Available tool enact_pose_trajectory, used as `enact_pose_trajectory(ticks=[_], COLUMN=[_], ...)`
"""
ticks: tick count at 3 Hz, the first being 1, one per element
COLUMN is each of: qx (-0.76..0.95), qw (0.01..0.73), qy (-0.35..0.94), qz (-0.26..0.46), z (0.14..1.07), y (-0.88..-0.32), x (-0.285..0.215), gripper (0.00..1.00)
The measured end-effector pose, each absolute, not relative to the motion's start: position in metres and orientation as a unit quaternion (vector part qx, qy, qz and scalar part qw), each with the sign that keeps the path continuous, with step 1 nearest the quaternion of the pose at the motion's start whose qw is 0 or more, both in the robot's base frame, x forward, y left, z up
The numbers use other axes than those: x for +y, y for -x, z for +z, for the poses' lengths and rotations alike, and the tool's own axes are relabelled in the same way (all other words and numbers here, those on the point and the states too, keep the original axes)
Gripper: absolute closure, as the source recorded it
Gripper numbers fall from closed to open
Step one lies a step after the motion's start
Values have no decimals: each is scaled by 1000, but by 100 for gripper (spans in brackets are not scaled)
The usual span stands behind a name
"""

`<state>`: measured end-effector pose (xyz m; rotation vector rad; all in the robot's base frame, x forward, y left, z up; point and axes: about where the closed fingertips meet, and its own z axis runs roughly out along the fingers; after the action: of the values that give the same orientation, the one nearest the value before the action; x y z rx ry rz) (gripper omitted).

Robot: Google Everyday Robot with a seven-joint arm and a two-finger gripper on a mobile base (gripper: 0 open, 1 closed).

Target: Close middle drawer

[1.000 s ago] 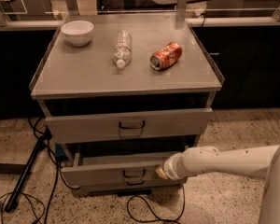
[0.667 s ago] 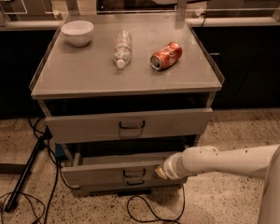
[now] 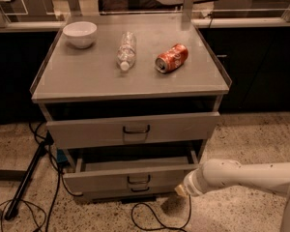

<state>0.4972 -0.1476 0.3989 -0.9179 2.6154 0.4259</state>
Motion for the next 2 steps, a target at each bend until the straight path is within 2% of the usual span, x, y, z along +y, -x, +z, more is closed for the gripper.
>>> enact_pose_trajectory(ticks=[1, 2], qx=[920, 916], qw=[161, 183], qy=[325, 322], qz=[151, 152], z=[398, 399], y=[-494, -515], x=[-147, -127], gripper=[100, 100])
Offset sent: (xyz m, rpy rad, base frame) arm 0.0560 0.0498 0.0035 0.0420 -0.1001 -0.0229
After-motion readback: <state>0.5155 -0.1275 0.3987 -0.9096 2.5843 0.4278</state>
